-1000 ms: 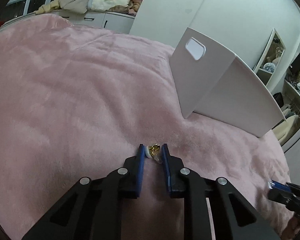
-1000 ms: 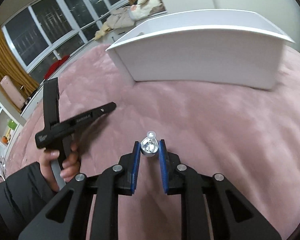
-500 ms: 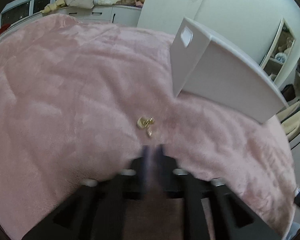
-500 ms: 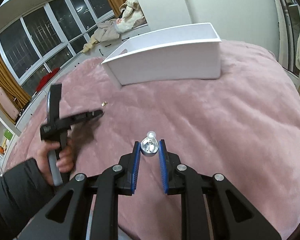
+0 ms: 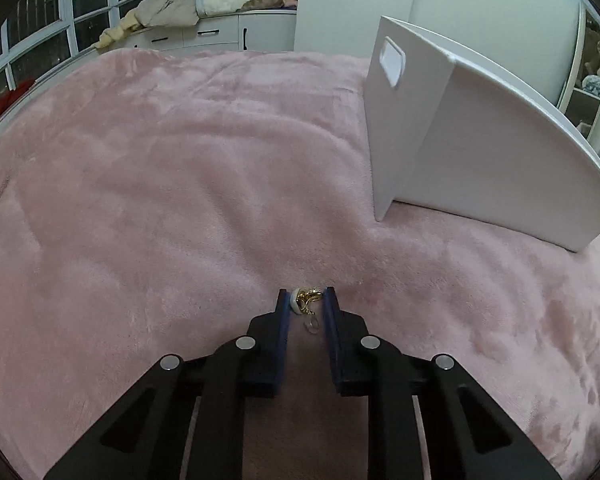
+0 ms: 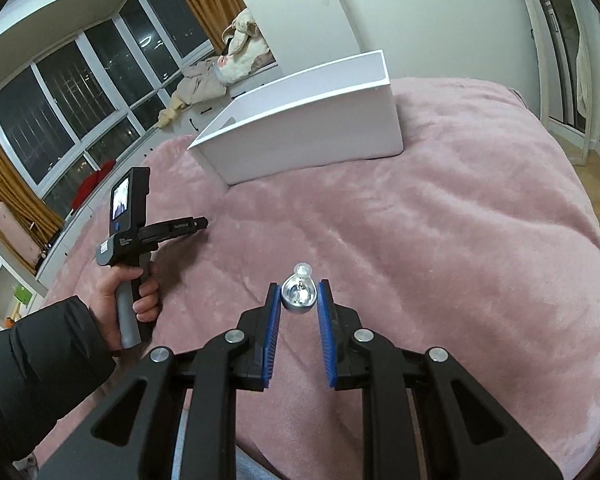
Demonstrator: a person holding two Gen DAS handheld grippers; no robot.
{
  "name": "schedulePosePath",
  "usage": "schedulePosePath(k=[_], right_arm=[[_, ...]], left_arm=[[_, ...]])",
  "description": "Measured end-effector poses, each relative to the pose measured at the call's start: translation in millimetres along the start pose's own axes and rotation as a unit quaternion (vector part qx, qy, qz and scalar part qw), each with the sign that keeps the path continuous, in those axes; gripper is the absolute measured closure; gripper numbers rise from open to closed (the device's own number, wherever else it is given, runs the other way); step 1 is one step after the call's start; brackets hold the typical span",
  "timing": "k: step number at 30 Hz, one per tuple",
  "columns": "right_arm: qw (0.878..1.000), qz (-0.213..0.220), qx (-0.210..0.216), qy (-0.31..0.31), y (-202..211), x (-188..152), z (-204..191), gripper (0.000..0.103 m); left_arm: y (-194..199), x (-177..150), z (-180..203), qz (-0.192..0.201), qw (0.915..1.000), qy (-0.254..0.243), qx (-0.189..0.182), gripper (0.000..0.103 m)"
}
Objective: Organize jewelry
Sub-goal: 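Carry the gold earring with the left tool while the right tool carries the silver pendant to the box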
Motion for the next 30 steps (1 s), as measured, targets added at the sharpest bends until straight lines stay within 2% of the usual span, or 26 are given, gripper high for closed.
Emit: schedulePosePath(k=[4,11,13,19,23,30], right_arm=[[1.000,-0.001,-0.005,-0.001,6,-5,6,0.084],[1.000,0.012,-0.019,0.008,18,-8,10,0.084],[0.999,0.010,-0.031,0.015,14,-11,12,0.084],[0.999,0.019,-0.029,0.012,13,-12,16,0.084],[0.999,0.028,-0.029,0.005,20,-10,22,0.084],[0.999,0.039,-0.021,0.004,29,-3,24,0.084]], left_arm=[[7,-1,7,-0.003,0.9999,-0.010,0.005,0.082],[45,-17,31,0.005,0.9995,-0.007,-0.029,0.082],[57,-23,41,0.007,0.9994,-0.019,-0.027,0.082],[86,-37,61,0.002,0.9987,-0.029,-0.041,0.082],[105,-34,70,0.008,0.9981,-0.024,-0.056,0.081],[146,-13,92,0.045,0.9959,-0.034,-0.071,0.081]])
Point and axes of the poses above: each gripper's, at about its wrist camera, not at the fingertips, and y roughly against the way its jaws point, z to its right, x to its top, the point moved 5 cm from there along -y, roughly the way its jaws point, and after that the axes turned 6 degrees about -y, right-handed, at the moved point
